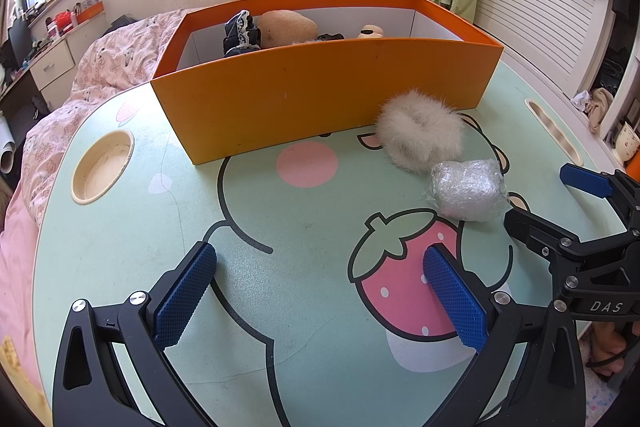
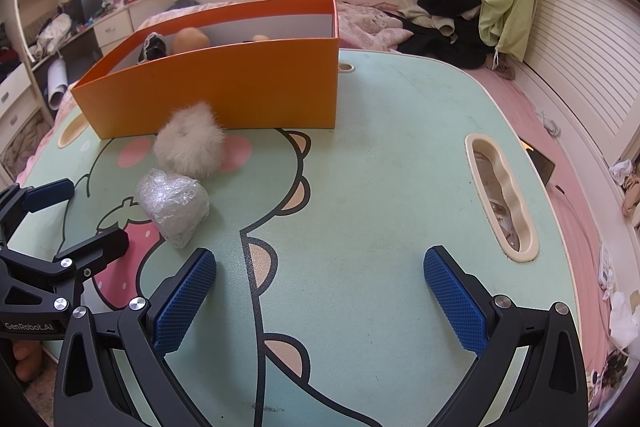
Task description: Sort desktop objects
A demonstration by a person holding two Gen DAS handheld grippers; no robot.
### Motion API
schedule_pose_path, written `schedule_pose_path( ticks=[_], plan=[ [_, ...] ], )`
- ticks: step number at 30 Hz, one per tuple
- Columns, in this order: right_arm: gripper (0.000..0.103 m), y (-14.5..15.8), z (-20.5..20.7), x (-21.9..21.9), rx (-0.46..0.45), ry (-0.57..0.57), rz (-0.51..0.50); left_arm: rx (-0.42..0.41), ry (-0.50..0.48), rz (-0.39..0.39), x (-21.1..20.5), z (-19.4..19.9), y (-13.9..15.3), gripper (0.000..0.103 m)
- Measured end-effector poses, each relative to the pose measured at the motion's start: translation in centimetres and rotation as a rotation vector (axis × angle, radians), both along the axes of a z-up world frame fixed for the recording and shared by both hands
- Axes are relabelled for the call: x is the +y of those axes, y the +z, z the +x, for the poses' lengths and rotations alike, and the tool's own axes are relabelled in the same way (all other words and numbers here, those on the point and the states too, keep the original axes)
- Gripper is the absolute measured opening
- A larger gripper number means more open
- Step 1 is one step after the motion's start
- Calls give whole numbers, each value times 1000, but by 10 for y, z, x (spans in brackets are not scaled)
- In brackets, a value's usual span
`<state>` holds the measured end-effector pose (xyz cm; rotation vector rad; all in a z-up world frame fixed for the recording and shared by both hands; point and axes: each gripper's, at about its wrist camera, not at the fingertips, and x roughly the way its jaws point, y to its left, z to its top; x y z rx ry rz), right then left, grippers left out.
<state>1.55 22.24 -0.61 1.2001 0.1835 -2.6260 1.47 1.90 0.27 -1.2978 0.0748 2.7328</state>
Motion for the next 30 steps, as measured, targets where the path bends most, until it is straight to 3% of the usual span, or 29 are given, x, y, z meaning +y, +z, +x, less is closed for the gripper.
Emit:
schedule_pose_path(
  ticks=[30],
  plan=[
    [103, 5, 1, 3, 11, -3, -33, 1, 1, 0, -1, 1, 0, 103]
  ],
)
